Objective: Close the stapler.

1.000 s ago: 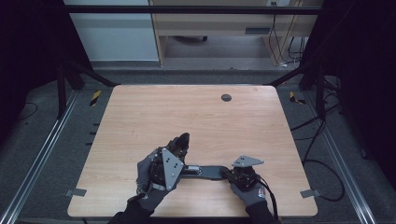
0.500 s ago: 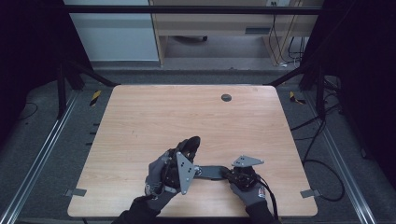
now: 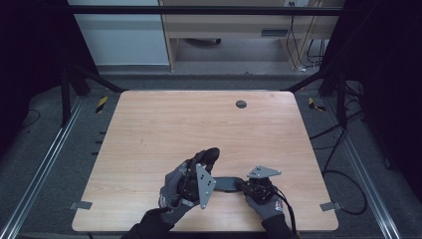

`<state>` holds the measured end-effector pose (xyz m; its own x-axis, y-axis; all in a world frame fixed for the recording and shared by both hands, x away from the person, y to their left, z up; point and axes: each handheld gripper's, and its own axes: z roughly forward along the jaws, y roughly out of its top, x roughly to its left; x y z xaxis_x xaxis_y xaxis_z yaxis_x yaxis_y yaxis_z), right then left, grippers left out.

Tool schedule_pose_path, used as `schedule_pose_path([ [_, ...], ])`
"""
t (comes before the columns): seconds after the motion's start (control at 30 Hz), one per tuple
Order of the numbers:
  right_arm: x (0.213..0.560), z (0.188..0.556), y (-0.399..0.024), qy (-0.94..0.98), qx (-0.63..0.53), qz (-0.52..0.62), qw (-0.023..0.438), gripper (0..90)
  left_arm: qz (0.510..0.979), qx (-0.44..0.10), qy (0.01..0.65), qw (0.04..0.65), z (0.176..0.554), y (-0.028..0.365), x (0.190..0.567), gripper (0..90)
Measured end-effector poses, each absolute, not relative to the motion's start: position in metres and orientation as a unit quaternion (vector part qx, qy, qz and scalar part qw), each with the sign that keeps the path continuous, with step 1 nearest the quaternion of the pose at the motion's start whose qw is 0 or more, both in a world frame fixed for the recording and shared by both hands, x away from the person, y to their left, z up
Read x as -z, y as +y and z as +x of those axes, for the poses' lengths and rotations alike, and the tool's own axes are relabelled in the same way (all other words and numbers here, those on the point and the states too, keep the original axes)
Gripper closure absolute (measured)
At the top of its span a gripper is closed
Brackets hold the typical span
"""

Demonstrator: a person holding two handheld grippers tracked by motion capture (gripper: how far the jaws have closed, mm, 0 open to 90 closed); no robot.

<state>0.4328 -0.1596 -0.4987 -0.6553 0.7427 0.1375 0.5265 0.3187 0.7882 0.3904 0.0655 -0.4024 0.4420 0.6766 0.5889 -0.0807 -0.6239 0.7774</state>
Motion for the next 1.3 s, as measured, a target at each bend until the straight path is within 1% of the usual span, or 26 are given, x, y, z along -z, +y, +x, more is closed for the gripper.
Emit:
schedule_pose_path([
  [0.9, 0.499, 0.433, -0.159, 0.801, -0.430, 0.397, 0.123, 90.0, 0.774, -0.496, 0.160, 0.359, 0.393, 0.046, 0.416, 57.4],
  [1.3, 0.499, 0.433, -0.160, 0.801, -0.431, 0.396, 0.125, 90.0, 0.787, -0.500, 0.138, 0.335, 0.394, 0.035, 0.425, 56.7],
])
